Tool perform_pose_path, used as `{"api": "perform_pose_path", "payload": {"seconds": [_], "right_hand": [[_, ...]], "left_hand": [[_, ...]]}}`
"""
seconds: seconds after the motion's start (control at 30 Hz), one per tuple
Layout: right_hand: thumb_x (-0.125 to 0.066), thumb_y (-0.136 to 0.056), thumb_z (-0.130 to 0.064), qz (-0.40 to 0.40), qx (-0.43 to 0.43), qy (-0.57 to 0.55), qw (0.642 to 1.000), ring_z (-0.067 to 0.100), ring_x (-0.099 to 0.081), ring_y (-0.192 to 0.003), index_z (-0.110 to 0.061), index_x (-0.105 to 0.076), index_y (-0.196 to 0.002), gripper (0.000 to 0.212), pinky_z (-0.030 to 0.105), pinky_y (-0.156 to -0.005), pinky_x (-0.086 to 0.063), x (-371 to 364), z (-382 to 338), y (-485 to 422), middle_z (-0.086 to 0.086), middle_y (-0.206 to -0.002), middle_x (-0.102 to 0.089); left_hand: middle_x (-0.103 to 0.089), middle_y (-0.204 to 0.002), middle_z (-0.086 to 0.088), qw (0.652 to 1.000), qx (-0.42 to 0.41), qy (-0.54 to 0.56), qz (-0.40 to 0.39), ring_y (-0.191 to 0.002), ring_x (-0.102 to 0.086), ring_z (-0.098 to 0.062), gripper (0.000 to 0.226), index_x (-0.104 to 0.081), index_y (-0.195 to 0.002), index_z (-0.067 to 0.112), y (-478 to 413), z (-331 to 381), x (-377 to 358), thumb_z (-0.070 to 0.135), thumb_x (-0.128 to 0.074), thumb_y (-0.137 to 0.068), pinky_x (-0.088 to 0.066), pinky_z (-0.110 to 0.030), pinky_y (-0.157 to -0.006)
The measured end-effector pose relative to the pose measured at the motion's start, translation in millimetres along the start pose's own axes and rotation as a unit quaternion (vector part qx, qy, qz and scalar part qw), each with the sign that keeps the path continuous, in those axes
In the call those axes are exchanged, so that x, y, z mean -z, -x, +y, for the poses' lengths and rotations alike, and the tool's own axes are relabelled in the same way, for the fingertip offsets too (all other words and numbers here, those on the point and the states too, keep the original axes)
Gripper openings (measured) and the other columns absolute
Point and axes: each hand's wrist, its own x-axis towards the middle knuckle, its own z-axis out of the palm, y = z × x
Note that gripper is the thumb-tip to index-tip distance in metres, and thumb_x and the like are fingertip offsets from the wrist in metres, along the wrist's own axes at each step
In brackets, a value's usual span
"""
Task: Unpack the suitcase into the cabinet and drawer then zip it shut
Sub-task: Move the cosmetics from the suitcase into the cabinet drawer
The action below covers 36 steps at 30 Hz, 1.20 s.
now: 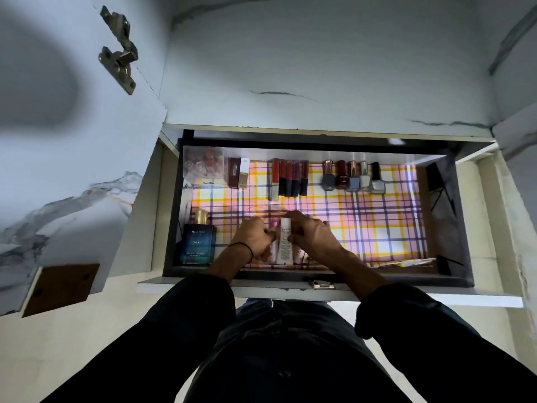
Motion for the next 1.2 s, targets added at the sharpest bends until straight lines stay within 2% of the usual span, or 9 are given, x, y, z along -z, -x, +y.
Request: {"api": "perform_pose_path", "payload": {"seconds": [0.1,0.17,0.27,0.43,0.63,0.77,0.93,1.07,1.2], "right_hand": [[-0.058,-0.097,-0.01,0.044,-0.023,-0.07,0.996,0.02,-0.067,-0.098,-0.022,-0.051,-0.133,0.039,0.031,-0.082,-0.055,10.6,12.8,7.7,-0.002,-0.104,-0.067],[-0.057,-0.096,-0.01,0.106,-0.057,-0.063,0.991,0.019,-0.062,-0.096,-0.018,-0.053,-0.13,0.035,0.016,-0.072,-0.049,16.2,26.0,8.9,-0.001,-0.108,-0.058],[-0.062,-0.093,-0.022,0.132,-0.13,-0.021,0.982,0.018,-0.055,-0.097,-0.02,-0.053,-0.119,0.028,0.026,-0.08,-0.05,18.1,45.7,6.0,0.003,-0.113,-0.058],[-0.068,-0.093,-0.018,0.108,-0.176,-0.167,0.964,0.018,-0.068,-0.087,-0.013,-0.053,-0.112,0.025,0.022,-0.062,-0.052,19.1,46.4,15.1,-0.002,-0.098,-0.067],[-0.062,-0.097,-0.016,0.068,-0.15,-0.148,0.975,0.019,-0.065,-0.08,-0.012,-0.048,-0.117,0.024,0.021,-0.053,-0.05,16.8,38.5,14.9,0.008,-0.102,-0.066],[-0.061,-0.096,-0.014,0.069,-0.103,-0.102,0.987,0.027,-0.066,-0.093,-0.013,-0.052,-0.12,0.026,0.043,-0.076,-0.06,16.5,35.2,14.6,0.01,-0.11,-0.063],[-0.07,-0.089,-0.028,0.039,-0.045,0.018,0.998,0.03,-0.04,-0.125,-0.025,-0.051,-0.132,0.047,0.042,-0.101,-0.046,21.1,31.2,15.6,0.009,-0.135,-0.04],[-0.074,-0.085,-0.038,-0.007,-0.026,0.117,0.993,0.029,-0.029,-0.131,-0.03,-0.047,-0.136,0.058,0.048,-0.11,-0.032,18.8,24.6,16.0,0.007,-0.142,-0.033],[-0.072,-0.087,-0.038,-0.005,-0.034,0.129,0.991,0.029,-0.029,-0.13,-0.026,-0.044,-0.137,0.059,0.05,-0.11,-0.027,16.8,22.8,12.3,0.008,-0.142,-0.034]], "left_hand": [[-0.068,-0.076,-0.007,1.0,0.001,-0.028,0.004,-0.075,-0.069,-0.024,0.035,-0.063,-0.078,0.006,-0.8,3.7,-5.5,0.039,-0.064,-0.091,-0.059,-0.038,-0.073],[-0.064,-0.076,-0.008,0.999,0.0,-0.051,0.009,-0.076,-0.067,-0.026,0.036,-0.059,-0.077,0.01,0.5,6.0,-6.4,0.043,-0.062,-0.092,-0.057,-0.038,-0.072],[-0.061,-0.072,-0.006,0.998,0.006,-0.068,0.01,-0.07,-0.062,-0.024,0.04,-0.054,-0.073,0.013,1.1,7.4,-8.4,0.048,-0.059,-0.092,-0.055,-0.037,-0.067],[-0.052,-0.062,0.003,0.997,0.003,-0.071,0.002,-0.057,-0.05,-0.011,0.039,-0.051,-0.067,0.018,0.6,12.4,-12.4,0.046,-0.064,-0.09,-0.038,-0.022,-0.051],[-0.065,-0.094,-0.007,0.995,-0.019,-0.094,-0.002,-0.086,-0.062,-0.022,0.035,-0.064,-0.097,0.008,-3.7,15.9,-21.9,0.042,-0.066,-0.089,-0.048,-0.03,-0.068],[-0.064,-0.092,-0.005,0.996,-0.019,-0.089,0.005,-0.087,-0.064,-0.022,0.026,-0.064,-0.1,0.009,-2.7,19.1,-25.4,0.034,-0.063,-0.093,-0.052,-0.031,-0.073],[-0.067,-0.09,-0.008,0.997,-0.007,-0.069,0.017,-0.08,-0.066,-0.023,0.021,-0.064,-0.091,0.012,-1.5,15.0,-25.2,0.033,-0.064,-0.092,-0.057,-0.04,-0.075],[-0.065,-0.092,-0.006,0.997,-0.009,-0.069,0.026,-0.083,-0.063,-0.021,0.019,-0.063,-0.093,0.013,0.2,13.4,-24.3,0.032,-0.064,-0.092,-0.05,-0.032,-0.07],[-0.07,-0.088,-0.008,0.999,-0.005,-0.039,0.002,-0.081,-0.068,-0.024,0.02,-0.066,-0.096,0.01,1.3,12.1,-27.3,0.029,-0.065,-0.092,-0.059,-0.041,-0.077]]}}
